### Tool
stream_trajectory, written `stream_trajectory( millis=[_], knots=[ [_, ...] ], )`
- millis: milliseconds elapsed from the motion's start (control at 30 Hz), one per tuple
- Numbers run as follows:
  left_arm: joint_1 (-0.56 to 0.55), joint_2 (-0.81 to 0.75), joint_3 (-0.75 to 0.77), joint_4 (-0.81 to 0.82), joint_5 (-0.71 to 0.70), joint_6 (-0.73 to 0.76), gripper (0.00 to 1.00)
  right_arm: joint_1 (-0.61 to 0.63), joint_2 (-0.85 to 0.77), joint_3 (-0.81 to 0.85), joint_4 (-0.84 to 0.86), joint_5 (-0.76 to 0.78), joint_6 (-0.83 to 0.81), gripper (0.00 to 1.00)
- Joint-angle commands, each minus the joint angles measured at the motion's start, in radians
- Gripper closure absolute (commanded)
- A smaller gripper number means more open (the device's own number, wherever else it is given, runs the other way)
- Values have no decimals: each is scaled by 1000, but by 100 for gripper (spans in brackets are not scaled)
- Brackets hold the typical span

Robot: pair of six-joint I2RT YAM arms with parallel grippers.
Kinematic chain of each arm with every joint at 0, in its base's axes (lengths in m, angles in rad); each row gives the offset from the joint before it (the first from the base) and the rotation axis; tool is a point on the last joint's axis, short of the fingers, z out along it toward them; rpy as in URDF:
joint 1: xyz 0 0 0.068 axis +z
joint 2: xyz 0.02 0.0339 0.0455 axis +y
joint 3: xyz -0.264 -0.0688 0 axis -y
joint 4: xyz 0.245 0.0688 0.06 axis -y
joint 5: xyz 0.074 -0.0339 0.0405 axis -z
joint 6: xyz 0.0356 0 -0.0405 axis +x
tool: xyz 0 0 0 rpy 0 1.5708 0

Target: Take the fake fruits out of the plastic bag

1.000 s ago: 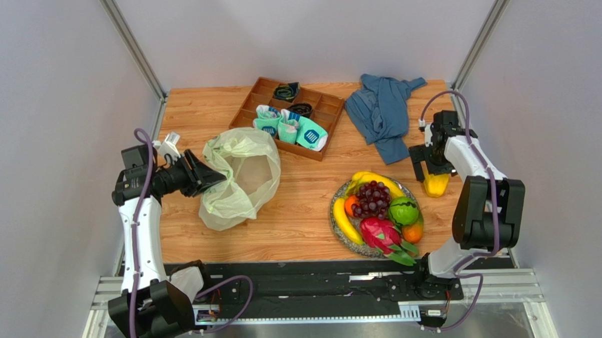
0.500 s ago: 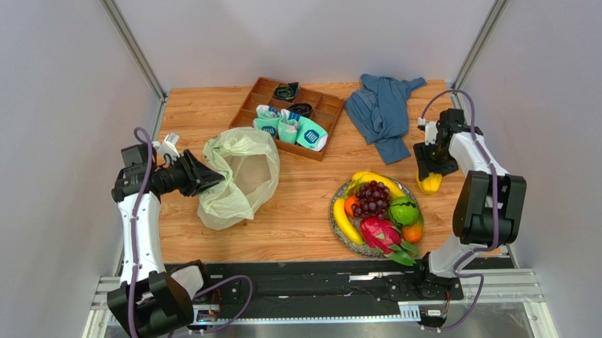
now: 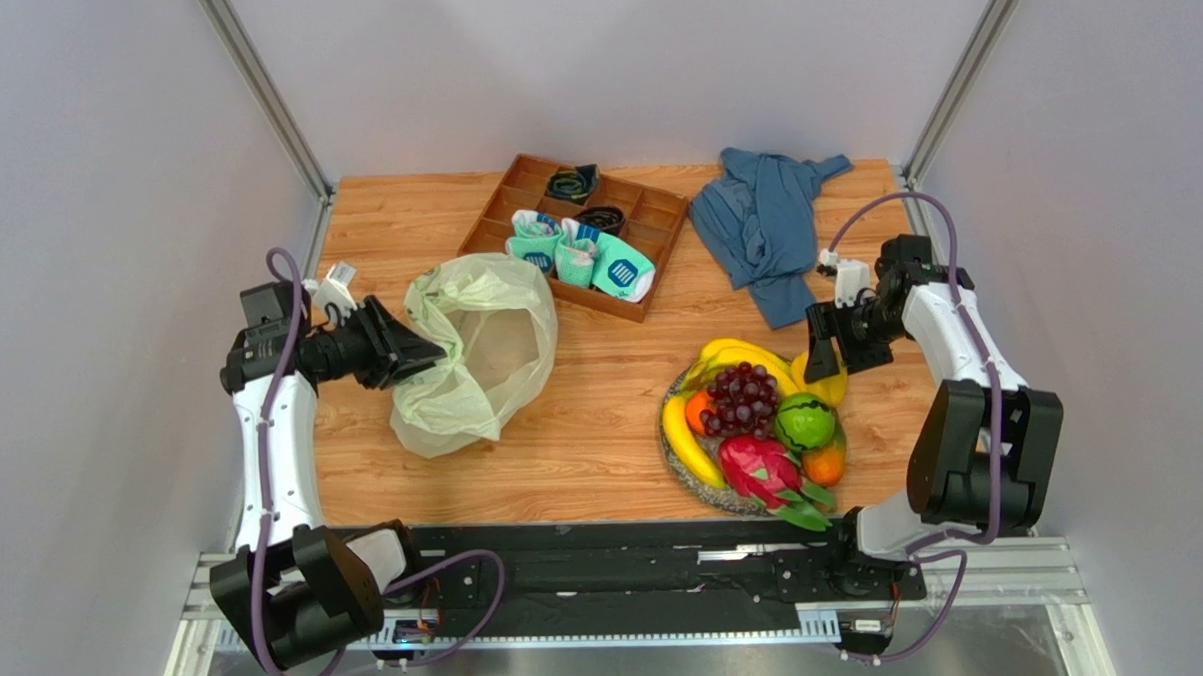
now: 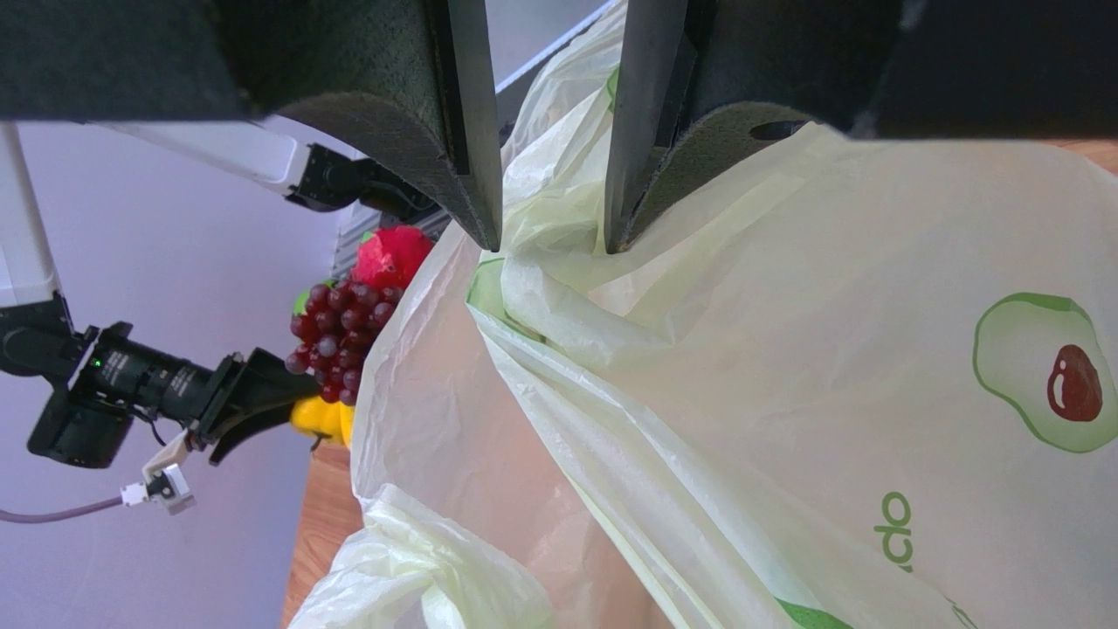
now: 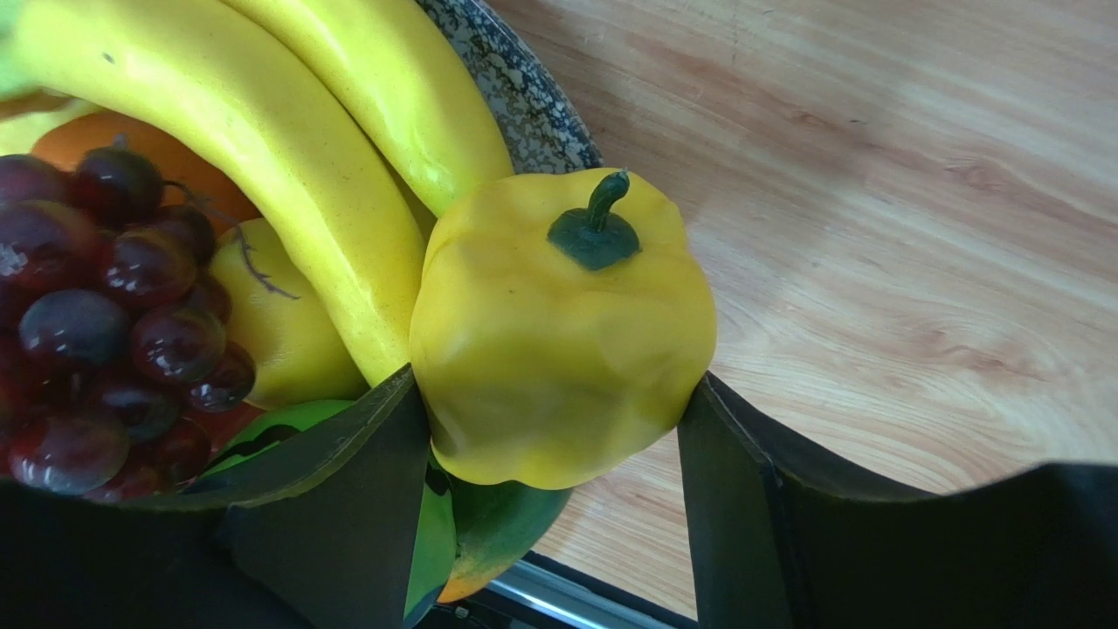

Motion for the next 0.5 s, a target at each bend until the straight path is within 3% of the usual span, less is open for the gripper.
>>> stream_trajectory(
  millis=[0, 100, 200, 233, 333, 467],
  knots=[
    [10, 0, 49, 3, 3, 21, 57, 1, 50, -4, -18, -78, 39, 62],
    [12, -3, 51, 3, 6, 22, 57, 1, 84, 4, -46, -86, 45, 57],
    [10, -6, 48, 3, 6, 22, 57, 1, 115, 13, -66, -75, 65, 45],
    [12, -9, 46, 3, 8, 22, 57, 1, 112, 15, -63, -75, 73, 22],
    [12, -12, 40, 3, 6, 25, 58, 1, 93, 27, -60, -73, 84, 2],
    [12, -14, 37, 8, 9, 21, 58, 1, 81, 53, -68, -57, 87, 0]
  ],
)
